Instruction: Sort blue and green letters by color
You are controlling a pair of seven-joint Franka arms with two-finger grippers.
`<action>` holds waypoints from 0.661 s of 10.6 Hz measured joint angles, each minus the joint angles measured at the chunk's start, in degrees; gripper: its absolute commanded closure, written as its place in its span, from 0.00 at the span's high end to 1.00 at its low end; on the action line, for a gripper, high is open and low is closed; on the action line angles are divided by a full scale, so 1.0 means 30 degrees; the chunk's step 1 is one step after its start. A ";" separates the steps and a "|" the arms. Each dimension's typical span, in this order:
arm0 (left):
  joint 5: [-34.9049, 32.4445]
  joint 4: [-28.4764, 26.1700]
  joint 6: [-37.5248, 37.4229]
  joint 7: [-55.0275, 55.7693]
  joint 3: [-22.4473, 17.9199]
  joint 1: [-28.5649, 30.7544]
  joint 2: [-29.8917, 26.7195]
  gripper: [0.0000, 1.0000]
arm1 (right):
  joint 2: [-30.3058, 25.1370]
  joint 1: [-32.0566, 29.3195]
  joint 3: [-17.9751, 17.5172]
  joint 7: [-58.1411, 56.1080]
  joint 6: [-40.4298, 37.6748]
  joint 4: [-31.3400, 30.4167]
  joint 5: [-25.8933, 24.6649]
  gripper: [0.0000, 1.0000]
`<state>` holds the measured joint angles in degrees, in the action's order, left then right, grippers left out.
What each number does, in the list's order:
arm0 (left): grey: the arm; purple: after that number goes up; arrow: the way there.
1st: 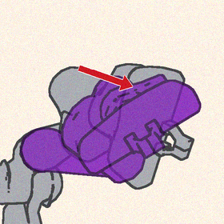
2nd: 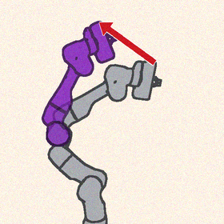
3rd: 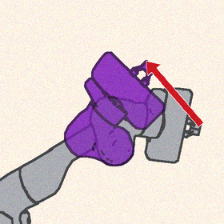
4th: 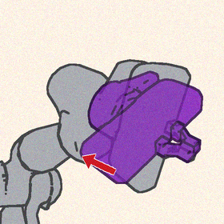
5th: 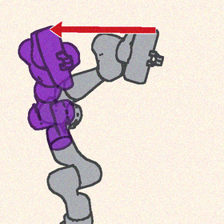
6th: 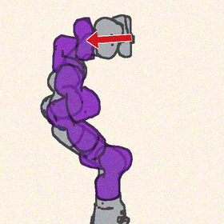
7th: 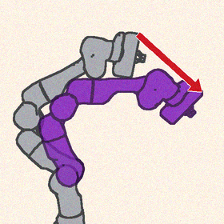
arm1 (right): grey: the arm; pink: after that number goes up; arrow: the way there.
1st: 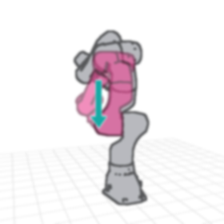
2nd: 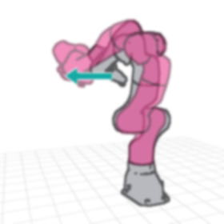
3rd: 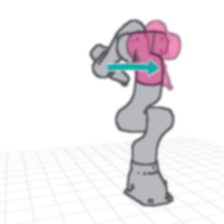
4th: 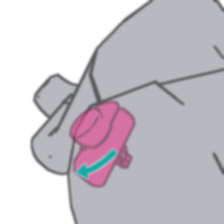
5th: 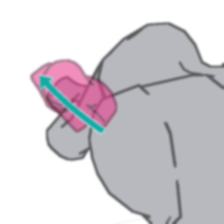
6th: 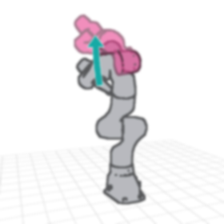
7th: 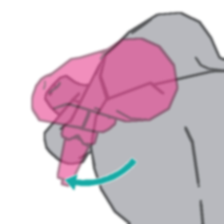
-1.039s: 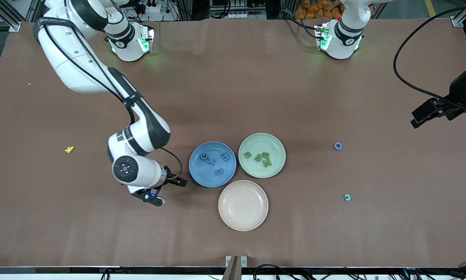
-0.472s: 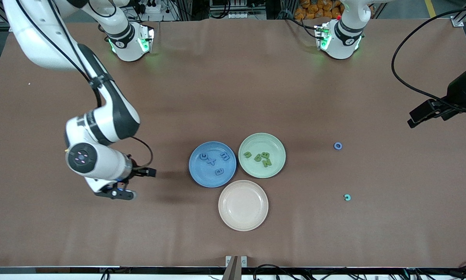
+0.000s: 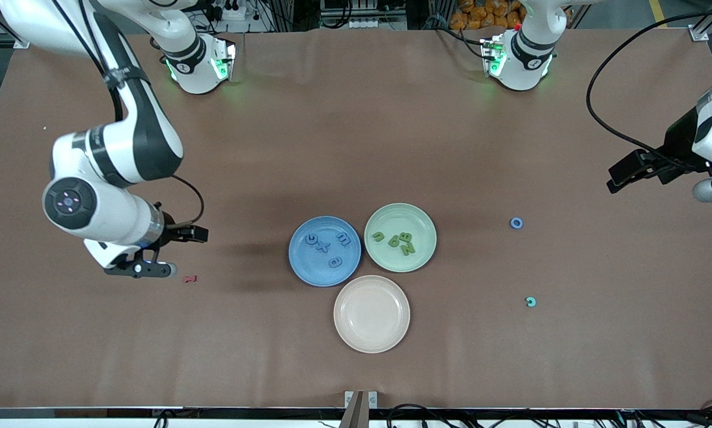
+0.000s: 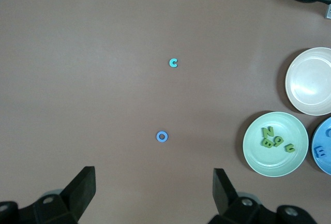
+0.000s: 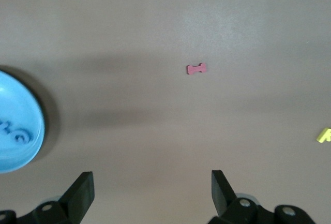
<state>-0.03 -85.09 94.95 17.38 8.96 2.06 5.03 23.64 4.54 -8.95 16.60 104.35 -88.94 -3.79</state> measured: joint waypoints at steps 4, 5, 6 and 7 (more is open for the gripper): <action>0.0000 -0.0048 -0.0002 -0.0553 0.0072 -0.0001 0.0042 1.00 | -0.3165 -0.0571 0.0881 -0.4064 -0.0706 -0.1393 0.0295 1.00; 0.0000 -0.0056 -0.0002 -0.0553 0.0072 0.0025 0.0047 1.00 | -0.3824 -0.1054 0.0930 -0.5087 -0.1004 -0.1491 0.0308 1.00; 0.0000 -0.0066 -0.0003 -0.0554 0.0071 0.0069 0.0051 1.00 | -0.4465 -0.1476 0.1053 -0.5909 -0.1203 -0.1552 0.0324 1.00; 0.0000 -0.0077 -0.0003 -0.0554 0.0071 0.0098 0.0054 1.00 | -0.5087 -0.1689 0.1272 -0.6324 -0.1273 -0.1571 0.0341 1.00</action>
<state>-0.03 -85.32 94.94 15.72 9.18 2.35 5.19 8.38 -0.53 -5.14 -2.37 100.53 -93.65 -2.76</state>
